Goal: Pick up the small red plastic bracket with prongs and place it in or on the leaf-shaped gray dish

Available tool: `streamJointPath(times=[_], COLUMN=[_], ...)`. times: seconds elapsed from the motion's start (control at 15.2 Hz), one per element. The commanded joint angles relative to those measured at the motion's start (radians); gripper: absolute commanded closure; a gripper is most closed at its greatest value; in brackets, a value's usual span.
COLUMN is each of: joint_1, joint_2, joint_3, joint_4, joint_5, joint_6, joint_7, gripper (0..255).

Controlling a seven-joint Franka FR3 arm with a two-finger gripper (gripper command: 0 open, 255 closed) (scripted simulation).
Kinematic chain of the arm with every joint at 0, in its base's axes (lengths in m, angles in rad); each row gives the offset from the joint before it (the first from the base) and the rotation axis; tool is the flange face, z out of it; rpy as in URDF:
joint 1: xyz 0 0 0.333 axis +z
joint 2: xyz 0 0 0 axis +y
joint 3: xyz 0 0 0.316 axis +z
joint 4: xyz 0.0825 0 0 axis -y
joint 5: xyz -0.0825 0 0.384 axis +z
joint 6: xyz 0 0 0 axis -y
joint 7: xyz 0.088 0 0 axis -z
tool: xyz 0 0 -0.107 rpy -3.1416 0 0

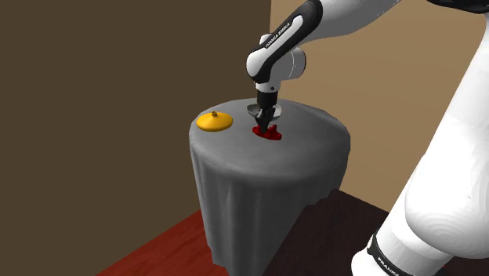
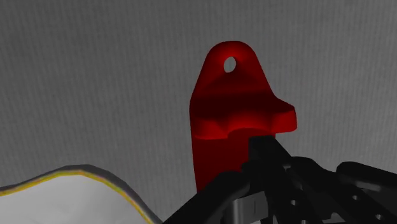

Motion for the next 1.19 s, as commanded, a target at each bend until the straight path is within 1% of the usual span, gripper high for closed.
streamJointPath(times=[0.0,0.07,0.13,0.33,0.79,1.12], joint_1=[0.0,0.0,0.0,-0.007,-0.009,-0.009], joint_2=[0.0,0.0,0.0,-0.092,-0.037,-0.032], joint_3=[0.0,0.0,0.0,-0.013,-0.014,-0.014], joint_4=[0.0,0.0,0.0,-0.037,-0.077,-0.08], joint_5=[0.0,0.0,0.0,-0.101,-0.085,-0.084], joint_6=[0.0,0.0,0.0,-0.025,0.068,0.076], joint_7=[0.0,0.0,0.0,0.046,0.034,0.033], gripper=[255,255,0,0,0,0])
